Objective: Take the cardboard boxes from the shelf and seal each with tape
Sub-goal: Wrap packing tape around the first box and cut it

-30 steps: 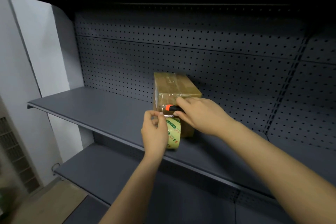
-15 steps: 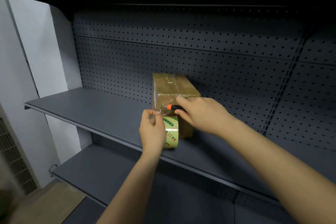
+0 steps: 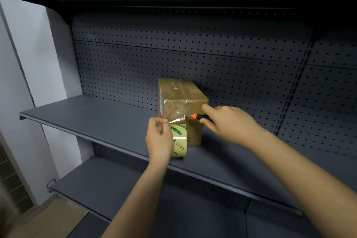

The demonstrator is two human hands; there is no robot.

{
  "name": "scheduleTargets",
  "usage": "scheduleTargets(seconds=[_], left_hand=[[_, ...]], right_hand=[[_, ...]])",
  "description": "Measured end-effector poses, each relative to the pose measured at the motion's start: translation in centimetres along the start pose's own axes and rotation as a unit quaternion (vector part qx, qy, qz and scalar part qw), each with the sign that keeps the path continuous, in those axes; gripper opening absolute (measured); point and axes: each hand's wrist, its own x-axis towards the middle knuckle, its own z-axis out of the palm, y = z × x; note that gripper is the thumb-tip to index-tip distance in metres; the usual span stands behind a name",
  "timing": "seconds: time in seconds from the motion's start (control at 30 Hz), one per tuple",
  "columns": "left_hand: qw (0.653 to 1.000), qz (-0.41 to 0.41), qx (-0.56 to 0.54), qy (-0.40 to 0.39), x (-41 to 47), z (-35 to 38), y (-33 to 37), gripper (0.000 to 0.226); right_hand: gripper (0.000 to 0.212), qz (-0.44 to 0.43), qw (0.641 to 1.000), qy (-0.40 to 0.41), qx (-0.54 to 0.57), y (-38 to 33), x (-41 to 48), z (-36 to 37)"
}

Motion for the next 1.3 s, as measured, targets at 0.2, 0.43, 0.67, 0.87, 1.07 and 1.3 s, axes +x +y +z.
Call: scheduleTargets(seconds=[0.2, 0.43, 0.67, 0.87, 1.07, 1.3], left_hand=[[1.000, -0.003, -0.007, -0.003, -0.2, -0.1, 0.1, 0.010], [1.000, -0.009, -0.013, -0.008, -0.4, 0.0, 0.0, 0.017], [1.000, -0.011, -0.009, -0.012, -0.2, -0.1, 0.1, 0.016], [1.000, -0.008, -0.005, -0.010, -0.1, -0.1, 0.2, 0.015], [1.000, -0.010, 0.013, -0.014, 0.2, -0.2, 0.1, 0.016], [0.998, -0.043, 0.051, -0.020, 0.2, -0.2, -0.1, 0.020]], right_hand=[[0.025, 0.057, 0.997, -0.022, 0.042, 1.5, -2.0, 2.0], [0.026, 0.064, 0.986, -0.118, 0.098, 0.8, -3.6, 7.1], [0.031, 0.064, 0.985, -0.151, 0.047, 0.5, -3.5, 8.7], [0.032, -0.045, 0.955, 0.237, 0.175, -0.3, 2.5, 3.6], [0.040, -0.083, 0.936, 0.133, 0.316, -1.3, 8.8, 4.3], [0.032, -0.058, 0.910, 0.180, 0.370, -0.9, 9.3, 5.3]])
